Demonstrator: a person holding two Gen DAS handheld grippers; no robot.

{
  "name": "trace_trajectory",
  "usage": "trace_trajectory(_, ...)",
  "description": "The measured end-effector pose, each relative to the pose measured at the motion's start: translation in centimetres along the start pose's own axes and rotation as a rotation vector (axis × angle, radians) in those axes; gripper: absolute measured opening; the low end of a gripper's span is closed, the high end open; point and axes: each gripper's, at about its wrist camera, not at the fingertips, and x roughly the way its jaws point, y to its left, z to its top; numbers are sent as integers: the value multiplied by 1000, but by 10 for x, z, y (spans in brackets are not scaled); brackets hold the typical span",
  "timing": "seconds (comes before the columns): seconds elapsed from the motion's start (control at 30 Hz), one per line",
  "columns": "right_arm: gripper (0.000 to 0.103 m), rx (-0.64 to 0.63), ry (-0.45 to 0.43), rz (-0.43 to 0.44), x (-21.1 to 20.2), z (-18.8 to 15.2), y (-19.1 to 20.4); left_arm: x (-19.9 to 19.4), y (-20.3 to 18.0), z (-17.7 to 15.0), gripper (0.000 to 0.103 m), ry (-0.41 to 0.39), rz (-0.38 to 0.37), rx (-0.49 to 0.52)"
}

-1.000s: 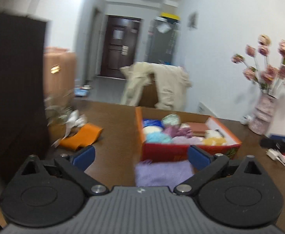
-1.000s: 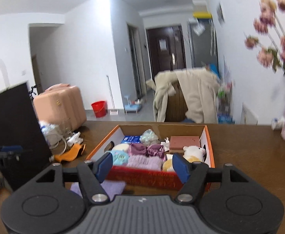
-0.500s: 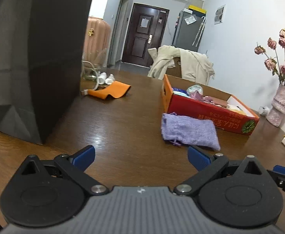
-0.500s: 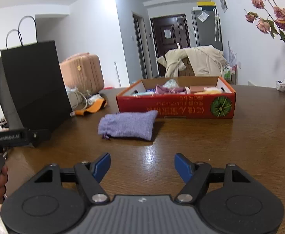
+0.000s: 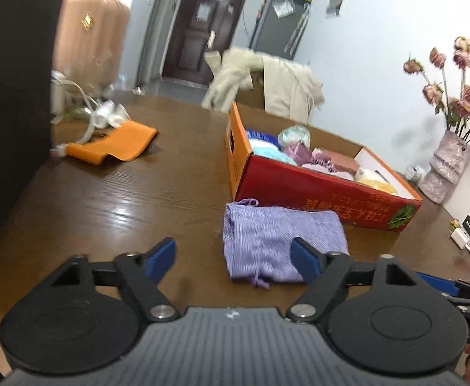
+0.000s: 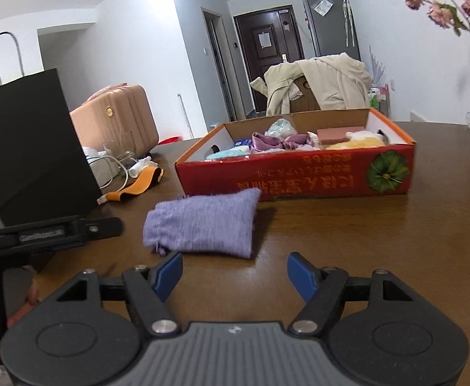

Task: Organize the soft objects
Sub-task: 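Close both tools on the lavender drawstring sachet, then carry the lavender sachet over the box and lower it inside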

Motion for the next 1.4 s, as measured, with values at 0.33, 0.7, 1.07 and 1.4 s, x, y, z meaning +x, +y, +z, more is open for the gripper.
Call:
trace_trajectory(0.33, 60, 171, 40, 44, 92, 36, -26, 50, 11, 3, 40, 113, -118, -19)
trace_trajectory(0.7, 17, 179, 66, 147, 119, 32, -24, 51, 12, 4, 12, 124, -164, -20)
trace_trajectory(1.07, 13, 119, 8, 131, 55, 21, -17, -14, -38, 2, 10, 58, -225, 57)
trace_trajectory(1.4, 13, 168, -90, 108, -26, 4, -46, -48, -102, 0, 10, 24, -286, 169)
